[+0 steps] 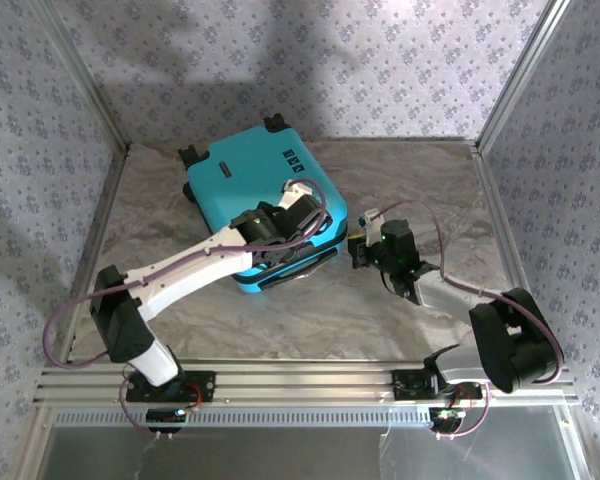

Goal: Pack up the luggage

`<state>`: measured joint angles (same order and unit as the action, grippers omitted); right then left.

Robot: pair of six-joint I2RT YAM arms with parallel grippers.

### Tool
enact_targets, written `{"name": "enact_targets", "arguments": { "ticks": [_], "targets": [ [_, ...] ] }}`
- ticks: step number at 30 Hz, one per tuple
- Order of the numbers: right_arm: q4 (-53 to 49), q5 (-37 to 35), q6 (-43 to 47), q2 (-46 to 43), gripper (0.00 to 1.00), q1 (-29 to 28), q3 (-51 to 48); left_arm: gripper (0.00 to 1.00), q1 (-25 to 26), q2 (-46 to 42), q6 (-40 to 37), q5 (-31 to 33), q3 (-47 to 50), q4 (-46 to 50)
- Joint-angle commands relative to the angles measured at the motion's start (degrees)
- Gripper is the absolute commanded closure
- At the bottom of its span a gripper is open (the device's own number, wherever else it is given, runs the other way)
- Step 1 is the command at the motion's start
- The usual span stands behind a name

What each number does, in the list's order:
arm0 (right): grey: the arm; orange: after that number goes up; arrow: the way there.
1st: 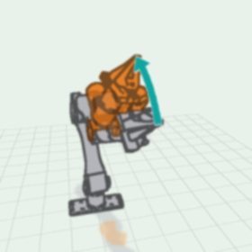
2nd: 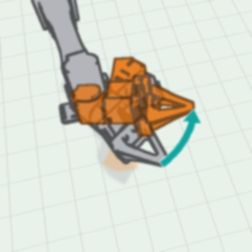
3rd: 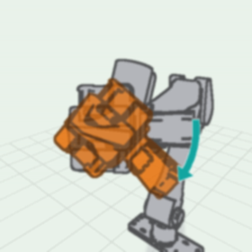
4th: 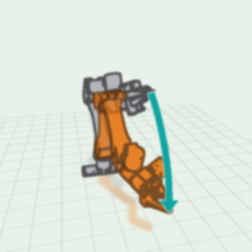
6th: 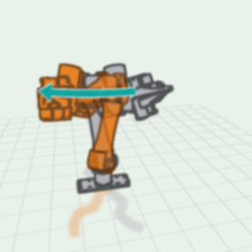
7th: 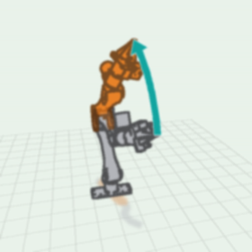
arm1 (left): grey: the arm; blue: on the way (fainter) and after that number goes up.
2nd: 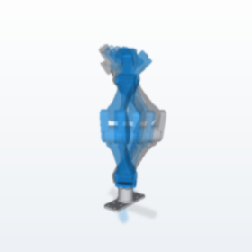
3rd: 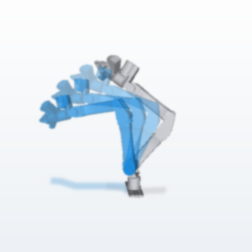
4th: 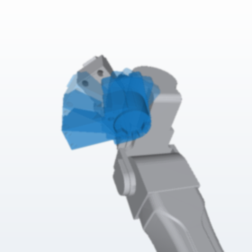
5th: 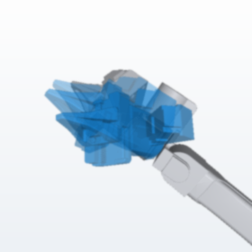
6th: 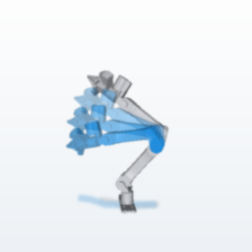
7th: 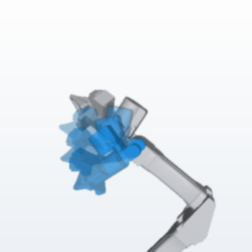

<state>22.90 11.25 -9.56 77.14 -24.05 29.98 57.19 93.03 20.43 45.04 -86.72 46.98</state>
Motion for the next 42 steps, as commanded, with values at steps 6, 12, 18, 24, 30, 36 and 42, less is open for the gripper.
{"name": "enact_targets", "arguments": {
  "ticks": [6,12,18,24,30,36,42],
  "targets": [
    [1.98,5.49,0.60,2.45,1.00,6.32,1.69,0.40,0.07,1.12,2.39,-1.16,4.88,2.02],
    [0.75,9.99,1.74,5.20,1.00,8.68,5.68,0.40,-2.99,-3.44,5.72,-5.00,14.64,-0.46],
    [3.54,16.23,2.73,10.94,1.00,9.65,9.50,0.41,-4.84,-7.20,7.08,-6.23,20.49,-1.10],
    [6.16,24.03,5.29,13.99,1.00,8.52,10.50,0.41,-6.62,-11.33,7.00,-7.33,24.36,-1.83],
    [2.42,26.16,11.41,11.56,1.00,1.10,9.66,0.41,-7.58,-15.78,8.40,-5.71,25.92,1.18],
    [3.38,23.16,12.28,8.26,1.00,-7.29,6.60,0.41,-7.47,-21.65,6.50,-5.98,24.31,1.55],
    [3.29,20.87,12.73,7.83,1.00,-12.70,6.93,0.40,-7.24,-22.59,4.02,-6.55,21.71,-0.44]
  ]
}}
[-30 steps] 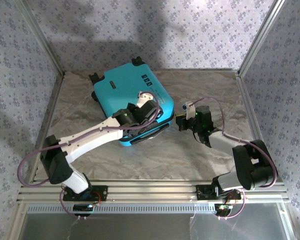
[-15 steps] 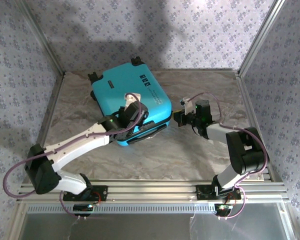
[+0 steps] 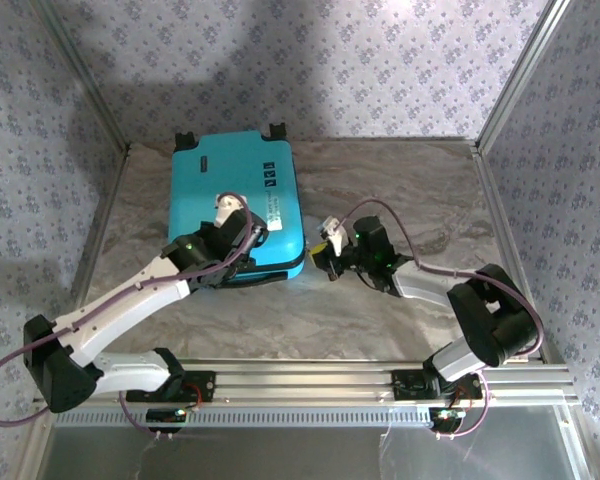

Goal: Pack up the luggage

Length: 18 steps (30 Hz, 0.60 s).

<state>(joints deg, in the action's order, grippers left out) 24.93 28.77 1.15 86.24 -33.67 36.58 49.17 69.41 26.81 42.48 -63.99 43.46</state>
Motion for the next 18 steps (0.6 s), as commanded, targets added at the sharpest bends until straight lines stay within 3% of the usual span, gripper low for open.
{"name": "enact_targets", "arguments": {
  "ticks": [1,9,18],
  "targets": [
    [1.39,2.93,1.95,-1.20,1.00,-3.40,0.48,0.40,0.82,1.53,-2.50,-3.94,-1.43,2.71],
    [1.09,-5.02,0.07,1.04,1.00,-2.73,2.84,0.38,-0.05,4.81,-0.54,-0.92,-1.67,2.92],
    [0.41,-11.85,-2.37,5.90,1.00,-0.70,7.90,0.39,-5.11,0.94,0.47,-5.91,3.49,1.66]
  ]
}}
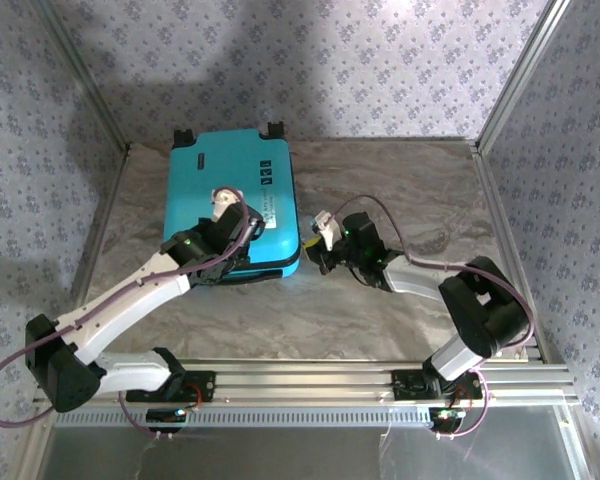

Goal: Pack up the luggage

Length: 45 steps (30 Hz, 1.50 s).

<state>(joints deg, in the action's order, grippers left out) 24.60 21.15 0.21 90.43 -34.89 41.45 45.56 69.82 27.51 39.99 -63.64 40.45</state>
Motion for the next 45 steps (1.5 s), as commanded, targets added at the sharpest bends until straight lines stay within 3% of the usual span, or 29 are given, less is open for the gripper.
{"name": "enact_targets", "arguments": {
  "ticks": [1,13,19,24,27,30,33,36,40,45],
  "targets": [
    [0.78,-4.65,-1.65,2.31,1.00,0.61,3.49,0.39,-1.73,0.19,-0.26,-3.51,3.37,4.78],
    [2.66,-8.92,-5.27,5.83,1.00,1.23,6.38,0.39,-2.25,-2.06,-1.31,-4.22,4.44,4.78],
    [0.28,-13.22,-6.35,-1.17,0.66,3.03,3.20,0.36,-2.27,-8.95,-3.12,-4.23,3.38,4.62],
    [-4.37,-13.76,-7.64,-5.71,0.52,3.63,4.15,0.26,-3.82,-13.65,-3.60,0.39,1.15,6.59],
    [-6.20,-12.69,-9.26,-6.49,0.41,3.37,5.92,0.23,-8.18,-14.75,-2.75,0.96,0.89,7.87],
    [-6.66,-11.01,-11.62,-6.67,0.27,2.90,7.52,0.20,-15.13,-15.98,-2.02,-1.91,1.35,7.58],
    [-6.18,-9.50,-14.30,-6.51,0.15,2.13,8.95,0.18,-23.56,-16.34,-2.45,-10.61,2.17,4.90],
    [-5.94,-8.68,-16.29,-6.14,0.08,1.14,10.39,0.17,-29.53,-15.48,-2.22,-17.98,3.05,2.00],
    [-4.84,-7.19,-19.09,-4.76,0.03,-0.22,12.26,0.17,-34.02,-13.75,-1.97,-25.29,4.52,-1.14],
    [-6.12,-6.94,-20.07,-1.36,0.01,-2.57,15.82,0.16,-35.63,-12.13,-1.67,-29.46,7.12,-4.48]
  ]
}}
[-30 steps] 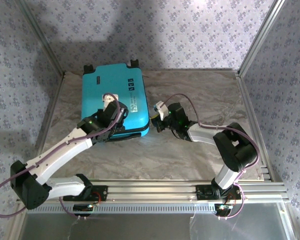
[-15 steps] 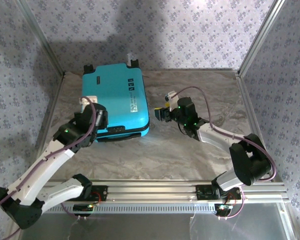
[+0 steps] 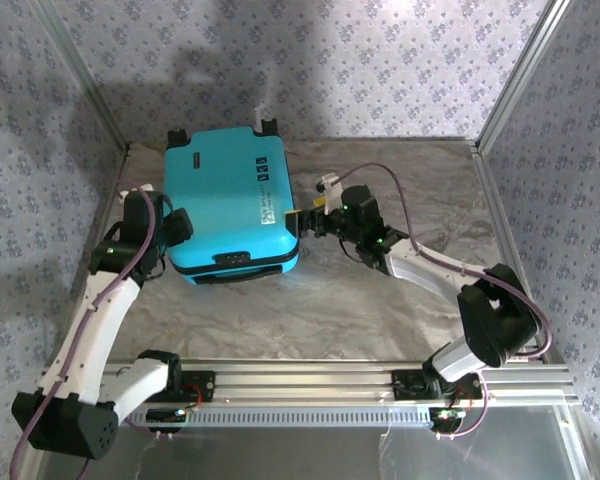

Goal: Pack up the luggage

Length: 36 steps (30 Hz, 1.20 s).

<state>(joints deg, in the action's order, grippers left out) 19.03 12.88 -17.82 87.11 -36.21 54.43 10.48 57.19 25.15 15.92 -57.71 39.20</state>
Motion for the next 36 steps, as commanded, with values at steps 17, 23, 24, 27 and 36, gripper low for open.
{"name": "enact_targets", "arguments": {
  "ticks": [17,23,24,27,36],
  "targets": [
    [1.87,4.06,-7.22,4.92,0.02,-2.96,1.85,0.20,4.72,4.85,3.02,-16.62,8.93,-13.10],
    [11.11,9.86,-12.50,3.47,0.04,-0.62,-4.82,0.20,13.58,9.06,4.16,-17.48,9.43,-19.43],
    [12.44,10.60,-13.55,3.13,0.04,0.15,-6.02,0.20,15.54,10.23,3.85,-17.39,8.91,-20.24],
    [14.18,10.95,-14.91,0.34,0.05,2.24,-10.19,0.21,21.83,14.67,3.42,-14.68,5.83,-20.83],
    [6.33,9.26,-13.16,-16.79,0.03,10.27,-19.23,0.22,33.21,25.95,4.65,-13.20,-2.08,-24.55]
  ]
}}
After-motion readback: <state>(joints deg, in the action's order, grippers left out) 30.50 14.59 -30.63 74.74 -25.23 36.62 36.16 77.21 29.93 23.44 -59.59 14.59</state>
